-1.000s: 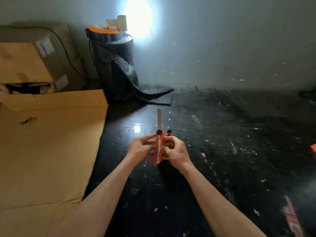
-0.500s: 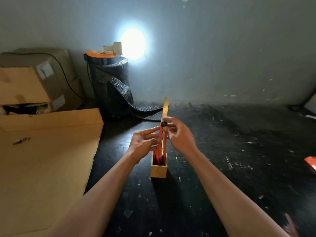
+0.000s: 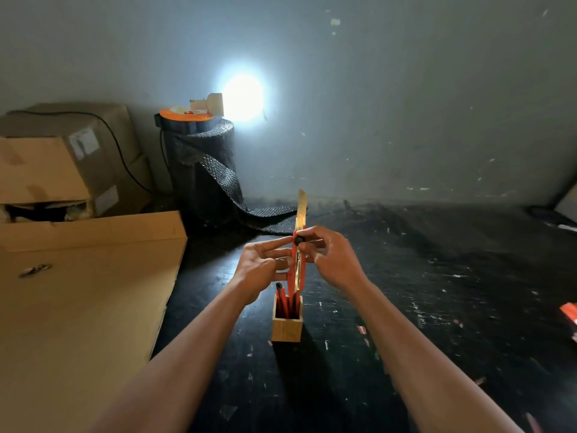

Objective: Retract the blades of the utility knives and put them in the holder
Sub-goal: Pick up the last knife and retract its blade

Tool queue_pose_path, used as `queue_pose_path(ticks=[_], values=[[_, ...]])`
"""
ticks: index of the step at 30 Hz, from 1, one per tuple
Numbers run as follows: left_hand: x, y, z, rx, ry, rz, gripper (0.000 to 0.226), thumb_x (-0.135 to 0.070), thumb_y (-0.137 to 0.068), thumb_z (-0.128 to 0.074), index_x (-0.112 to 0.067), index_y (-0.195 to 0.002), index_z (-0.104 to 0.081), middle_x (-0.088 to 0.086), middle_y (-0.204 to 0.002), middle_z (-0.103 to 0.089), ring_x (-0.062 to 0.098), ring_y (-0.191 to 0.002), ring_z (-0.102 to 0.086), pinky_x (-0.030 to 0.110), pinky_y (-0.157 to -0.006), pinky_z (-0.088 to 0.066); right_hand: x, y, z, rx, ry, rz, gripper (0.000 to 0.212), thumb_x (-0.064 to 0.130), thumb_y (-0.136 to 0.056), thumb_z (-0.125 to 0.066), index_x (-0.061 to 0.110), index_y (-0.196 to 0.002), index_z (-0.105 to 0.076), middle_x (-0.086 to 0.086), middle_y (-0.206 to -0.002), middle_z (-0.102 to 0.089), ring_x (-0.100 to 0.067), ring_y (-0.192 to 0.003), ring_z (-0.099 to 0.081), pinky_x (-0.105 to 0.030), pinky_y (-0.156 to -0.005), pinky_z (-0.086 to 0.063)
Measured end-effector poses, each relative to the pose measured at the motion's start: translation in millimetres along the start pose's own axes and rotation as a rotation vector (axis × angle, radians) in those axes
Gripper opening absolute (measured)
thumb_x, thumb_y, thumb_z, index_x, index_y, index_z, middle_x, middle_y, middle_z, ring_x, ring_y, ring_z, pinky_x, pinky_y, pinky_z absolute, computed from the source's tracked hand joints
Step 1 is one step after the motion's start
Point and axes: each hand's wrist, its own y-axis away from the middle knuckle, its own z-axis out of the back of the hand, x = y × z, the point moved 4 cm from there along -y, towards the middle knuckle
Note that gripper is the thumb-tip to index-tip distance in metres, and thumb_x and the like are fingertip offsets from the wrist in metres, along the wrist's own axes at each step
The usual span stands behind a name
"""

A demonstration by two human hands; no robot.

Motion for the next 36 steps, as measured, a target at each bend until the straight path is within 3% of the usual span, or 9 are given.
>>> queue_pose_path(ticks=[6, 9, 14, 18, 21, 26, 32, 36], values=[[-4.7, 0.1, 1.8, -0.025, 0.026, 0.007, 0.049, 0.022, -0.087, -0.06, -0.006, -0.126, -0.07, 0.017, -0.106, -0.079, 0.034, -0.093, -0.077, 0.043, -0.07, -0.066, -1.8, 7.2, -8.2, 0.031, 0.001, -0.006, 0.024, 0.01, -0.095, -0.068, 0.018, -0.118, -0.069, -0.004, -0.119, -0.072, -0.018, -0.106, -0.068, -0.037, -0.091, -0.061], [-5.2, -0.1, 3.8, -0.029, 0.025, 0.015, 0.051, 0.022, -0.088, -0.059, -0.007, -0.127, -0.07, 0.015, -0.107, -0.08, 0.034, -0.098, -0.078, 0.043, -0.073, -0.066, -4.1, 15.1, -12.0, 0.054, -0.003, -0.013, 0.023, 0.01, -0.095, -0.068, 0.019, -0.116, -0.069, -0.002, -0.117, -0.073, -0.017, -0.106, -0.069, -0.027, -0.085, -0.06], [-3.3, 1.6, 4.2, -0.036, 0.013, 0.037, 0.052, 0.023, -0.089, -0.056, -0.009, -0.127, -0.07, 0.015, -0.105, -0.08, 0.033, -0.097, -0.078, 0.044, -0.074, -0.065, -11.4, 23.6, -16.2, 0.046, -0.023, -0.033, 0.019, 0.012, -0.094, -0.07, 0.021, -0.111, -0.069, 0.001, -0.114, -0.072, -0.02, -0.107, -0.07, -0.04, -0.089, -0.062], [-0.9, 2.8, 1.6, -0.027, 0.0, 0.058, 0.052, 0.022, -0.089, -0.057, -0.011, -0.126, -0.071, 0.014, -0.106, -0.08, 0.032, -0.098, -0.078, 0.043, -0.075, -0.065, -16.3, 27.9, -13.8, 0.05, -0.036, -0.039, 0.02, 0.013, -0.093, -0.071, 0.023, -0.11, -0.071, 0.003, -0.113, -0.074, -0.017, -0.106, -0.07, -0.04, -0.089, -0.062], [-1.9, 3.8, -2.3, -0.024, -0.005, 0.059, 0.052, 0.022, -0.087, -0.058, -0.012, -0.123, -0.072, 0.013, -0.104, -0.081, 0.029, -0.096, -0.079, 0.041, -0.072, -0.065, -17.7, 32.4, -11.0, 0.068, -0.027, -0.04, 0.022, 0.011, -0.092, -0.072, 0.029, -0.104, -0.069, 0.005, -0.11, -0.074, -0.012, -0.104, -0.07, -0.034, -0.087, -0.062], [-4.2, 4.6, -5.2, -0.046, -0.001, 0.043, 0.044, 0.018, -0.087, -0.065, -0.013, -0.118, -0.074, 0.01, -0.098, -0.082, 0.024, -0.087, -0.08, 0.035, -0.064, -0.064, -15.8, 41.3, -10.5, 0.108, 0.028, -0.016, 0.026, 0.011, -0.09, -0.074, 0.034, -0.102, -0.066, 0.016, -0.104, -0.07, 0.004, -0.094, -0.065, -0.008, -0.068, -0.051], [-2.8, 3.8, -7.1, -0.08, 0.005, 0.018, 0.045, 0.019, -0.086, -0.066, -0.008, -0.122, -0.072, 0.014, -0.101, -0.081, 0.03, -0.089, -0.08, 0.039, -0.067, -0.066, -18.5, 45.9, -12.6, 0.119, 0.077, -0.012, 0.027, 0.015, -0.092, -0.073, 0.037, -0.105, -0.065, 0.023, -0.102, -0.066, 0.01, -0.092, -0.06, -0.007, -0.073, -0.045], [-9.0, 1.8, -7.5, -0.101, 0.005, -0.032, 0.045, 0.017, -0.086, -0.067, -0.009, -0.122, -0.073, 0.011, -0.097, -0.082, 0.025, -0.084, -0.08, 0.035, -0.065, -0.065, -18.3, 46.3, -15.4, 0.1, 0.061, -0.008, 0.031, 0.011, -0.095, -0.067, 0.03, -0.12, -0.064, 0.018, -0.111, -0.065, 0.003, -0.097, -0.061, -0.013, -0.079, -0.048]])
